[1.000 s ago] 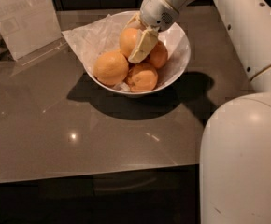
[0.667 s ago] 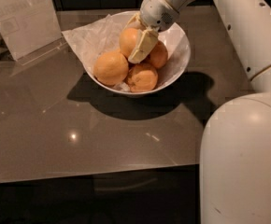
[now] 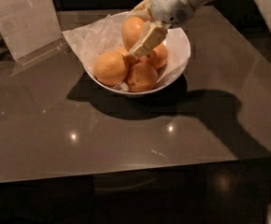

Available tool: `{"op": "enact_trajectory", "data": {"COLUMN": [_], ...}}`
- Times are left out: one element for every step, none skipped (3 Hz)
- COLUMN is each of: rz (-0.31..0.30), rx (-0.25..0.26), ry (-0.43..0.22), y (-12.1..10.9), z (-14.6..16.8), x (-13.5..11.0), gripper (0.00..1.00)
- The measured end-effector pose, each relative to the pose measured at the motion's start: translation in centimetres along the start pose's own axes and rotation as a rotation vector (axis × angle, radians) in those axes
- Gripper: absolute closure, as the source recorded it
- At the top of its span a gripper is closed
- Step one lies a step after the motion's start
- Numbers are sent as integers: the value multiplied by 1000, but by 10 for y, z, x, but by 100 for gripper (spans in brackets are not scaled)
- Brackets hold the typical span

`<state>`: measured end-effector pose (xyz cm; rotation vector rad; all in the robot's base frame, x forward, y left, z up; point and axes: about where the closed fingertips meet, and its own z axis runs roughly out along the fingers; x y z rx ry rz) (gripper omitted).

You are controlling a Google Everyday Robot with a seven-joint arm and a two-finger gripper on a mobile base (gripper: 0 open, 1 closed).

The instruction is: Pick orange from white bowl

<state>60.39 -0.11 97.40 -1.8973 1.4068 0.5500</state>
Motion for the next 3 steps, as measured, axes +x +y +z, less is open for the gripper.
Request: {"op": "enact_trajectory", "data": {"rz": [-35,10,57], "rx": [144,220,215], "ry": [-54,-69,-48], "y": [36,78,93], "z": [-37,-50,-49], "x": [-40,-40,-18], "gripper": [100,100,100]}}
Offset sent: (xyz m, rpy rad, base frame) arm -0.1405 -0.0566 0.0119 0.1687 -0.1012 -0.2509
